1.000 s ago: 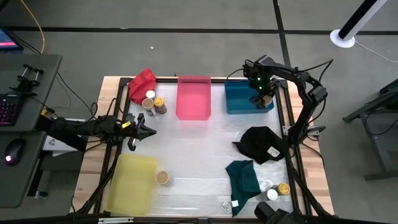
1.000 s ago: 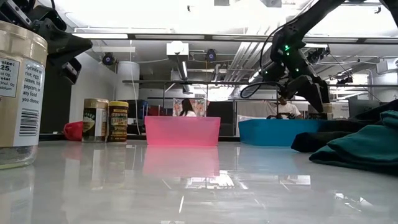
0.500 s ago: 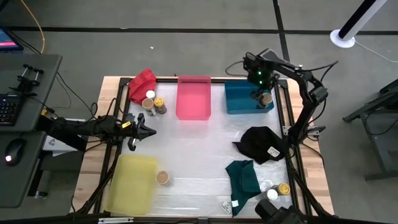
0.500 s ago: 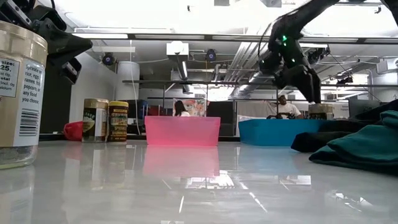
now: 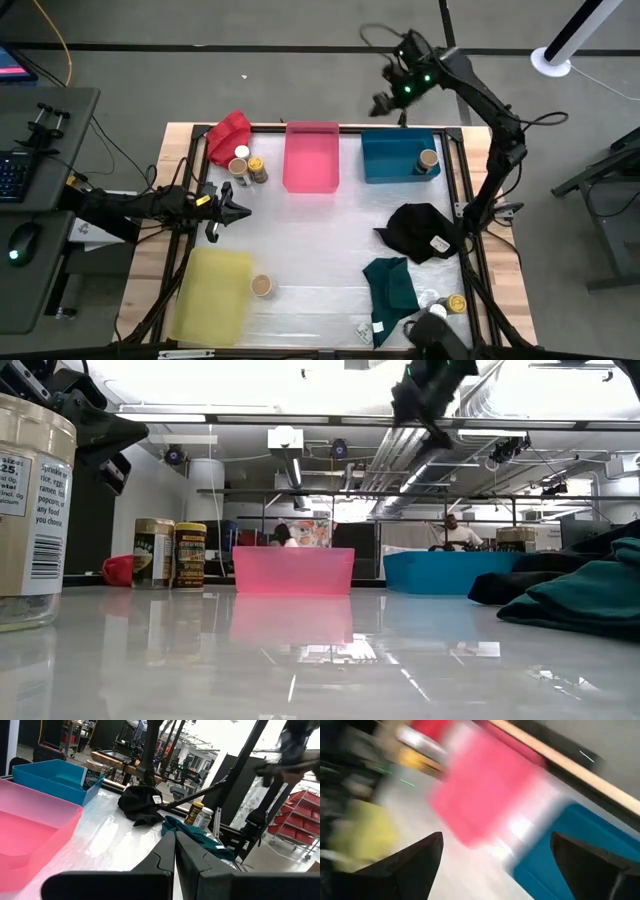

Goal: Sort spices by type
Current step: Put the top gold seasoning bottle into the blue bin

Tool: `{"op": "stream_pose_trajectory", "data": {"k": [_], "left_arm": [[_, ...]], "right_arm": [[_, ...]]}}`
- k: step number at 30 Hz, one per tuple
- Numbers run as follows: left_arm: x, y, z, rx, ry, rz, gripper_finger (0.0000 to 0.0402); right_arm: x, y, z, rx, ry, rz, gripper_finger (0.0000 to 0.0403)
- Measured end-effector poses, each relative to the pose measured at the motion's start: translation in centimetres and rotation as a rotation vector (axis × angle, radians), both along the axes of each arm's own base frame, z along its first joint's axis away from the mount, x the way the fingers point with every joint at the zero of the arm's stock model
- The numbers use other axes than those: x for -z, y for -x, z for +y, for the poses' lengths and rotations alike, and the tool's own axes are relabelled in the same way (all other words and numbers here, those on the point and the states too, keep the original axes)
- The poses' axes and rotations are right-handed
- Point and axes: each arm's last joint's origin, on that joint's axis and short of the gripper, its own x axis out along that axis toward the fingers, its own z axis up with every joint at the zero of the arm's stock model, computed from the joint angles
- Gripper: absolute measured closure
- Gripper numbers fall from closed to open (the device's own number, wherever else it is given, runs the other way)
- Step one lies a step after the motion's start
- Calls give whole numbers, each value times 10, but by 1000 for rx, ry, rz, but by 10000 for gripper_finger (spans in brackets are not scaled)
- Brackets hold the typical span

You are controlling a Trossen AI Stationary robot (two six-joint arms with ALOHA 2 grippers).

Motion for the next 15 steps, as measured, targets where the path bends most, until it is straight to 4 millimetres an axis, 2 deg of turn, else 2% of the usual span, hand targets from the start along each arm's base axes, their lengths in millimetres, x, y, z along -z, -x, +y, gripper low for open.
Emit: {"op": "stream_pose_trajectory", "data": {"k": [3, 7, 12, 15], "left_arm": [[0, 0, 0, 0, 0, 0, 401], [-5, 0, 0, -10, 35, -53, 401], [-24, 3, 2, -10, 251, -247, 401], [-38, 9, 7, -158, 333, -408, 400]], "right_arm": [[-16, -28, 14, -58, 20, -188, 41], [-26, -60, 43, -182, 66, -313, 41], [-28, -79, 72, -255, 57, -335, 41], [-28, -84, 81, -263, 37, -332, 41]]}}
